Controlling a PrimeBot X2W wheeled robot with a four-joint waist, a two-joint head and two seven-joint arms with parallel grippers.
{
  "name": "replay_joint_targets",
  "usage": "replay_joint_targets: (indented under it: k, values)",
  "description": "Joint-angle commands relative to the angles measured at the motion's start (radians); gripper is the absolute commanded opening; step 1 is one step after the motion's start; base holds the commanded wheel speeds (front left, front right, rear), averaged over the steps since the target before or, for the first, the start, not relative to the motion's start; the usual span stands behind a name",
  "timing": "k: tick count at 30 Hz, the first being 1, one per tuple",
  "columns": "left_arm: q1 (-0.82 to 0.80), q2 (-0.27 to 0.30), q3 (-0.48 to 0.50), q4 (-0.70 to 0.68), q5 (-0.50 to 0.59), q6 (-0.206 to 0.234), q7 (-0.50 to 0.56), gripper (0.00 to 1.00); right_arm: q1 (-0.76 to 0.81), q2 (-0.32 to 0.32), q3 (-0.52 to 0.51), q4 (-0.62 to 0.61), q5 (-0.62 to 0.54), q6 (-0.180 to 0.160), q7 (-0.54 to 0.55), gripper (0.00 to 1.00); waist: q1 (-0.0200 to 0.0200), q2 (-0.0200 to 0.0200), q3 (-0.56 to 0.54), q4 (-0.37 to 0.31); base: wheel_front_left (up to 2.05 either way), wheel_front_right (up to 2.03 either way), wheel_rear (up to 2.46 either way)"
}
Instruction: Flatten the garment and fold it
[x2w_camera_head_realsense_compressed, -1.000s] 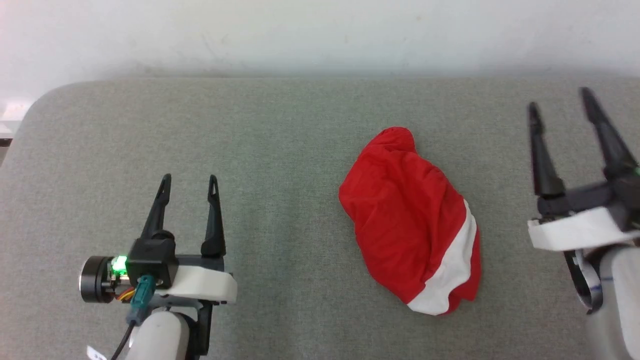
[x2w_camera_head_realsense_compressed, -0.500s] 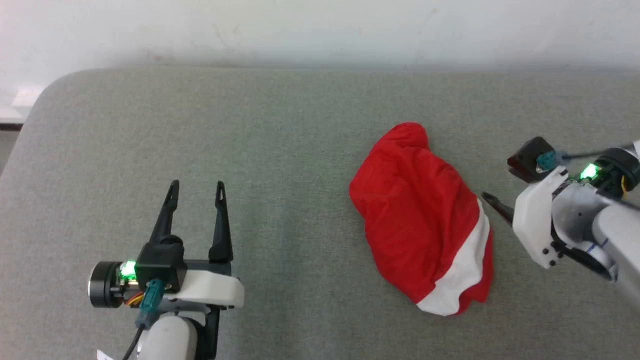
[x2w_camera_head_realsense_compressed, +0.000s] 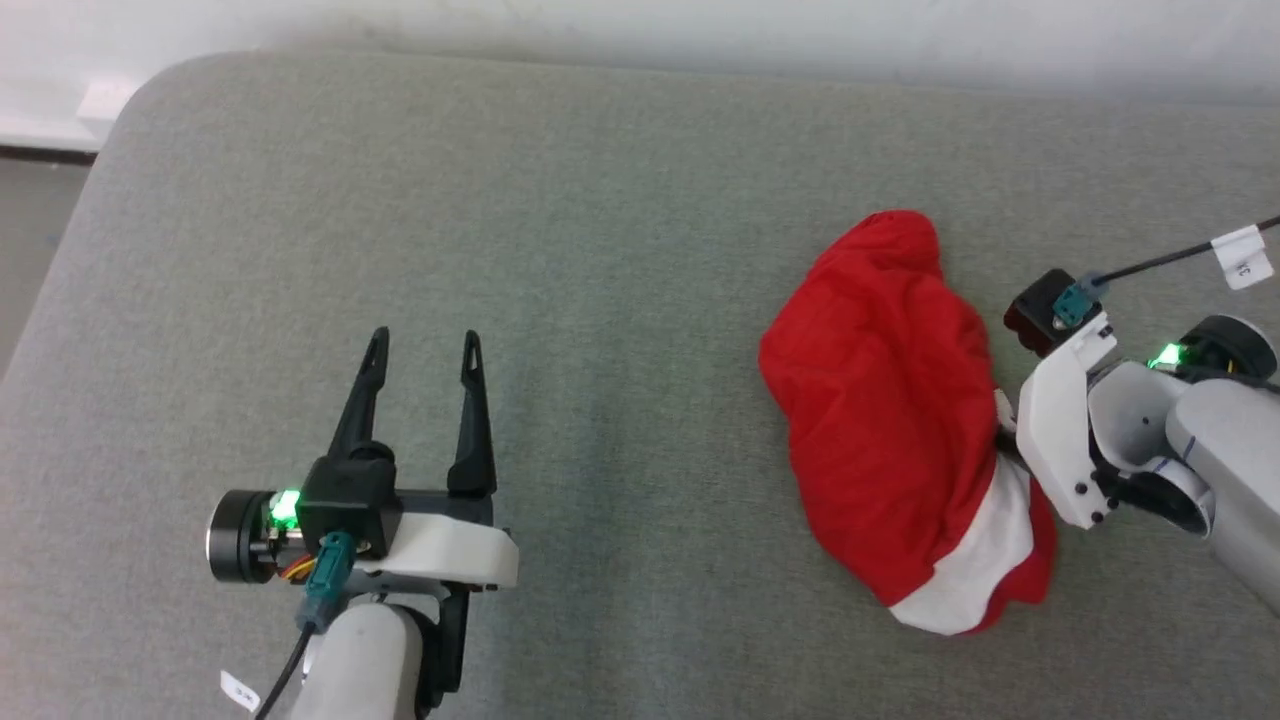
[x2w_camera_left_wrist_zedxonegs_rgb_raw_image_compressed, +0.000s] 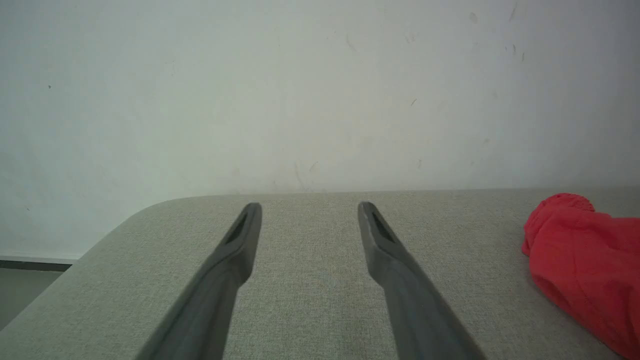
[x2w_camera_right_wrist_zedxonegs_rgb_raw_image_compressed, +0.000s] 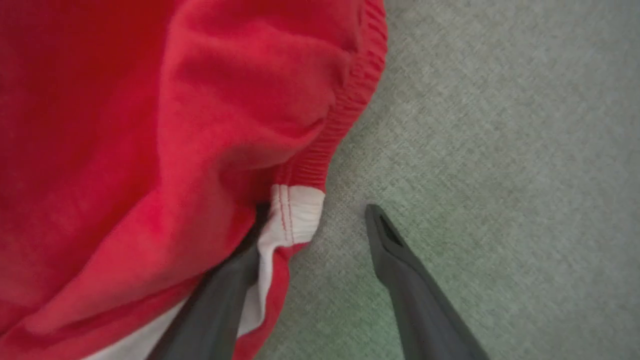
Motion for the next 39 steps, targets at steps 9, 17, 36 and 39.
replay_joint_targets:
  k: [9,17,36,39]
  values:
    - [-0.009,-0.008,0.01,0.016,0.01,0.004,-0.005,1.0,-0.018,0.039,0.144,0.076,0.038,-0.001,-0.149,0.0,0.0,-0.0001,-0.005,-0.004,0.0,0.0,0.0]
    - [0.021,0.002,0.028,0.017,0.021,-0.003,-0.005,1.0,-0.074,-0.029,0.087,0.043,0.049,-0.001,-0.414,0.0,0.0,-0.0001,-0.064,-0.083,0.0,0.0,0.0]
    - [0.028,0.001,0.004,0.025,0.034,-0.013,-0.005,1.0,0.368,-0.195,-0.154,0.2,0.18,-0.001,-0.572,0.0,0.0,-0.0001,-0.077,-0.166,0.0,0.0,0.0]
    - [0.03,0.002,0.003,0.031,0.033,-0.015,-0.005,1.0,0.392,-0.16,-0.168,0.227,0.189,-0.001,-0.598,0.0,0.0,-0.0001,-0.084,-0.162,0.0,0.0,0.0]
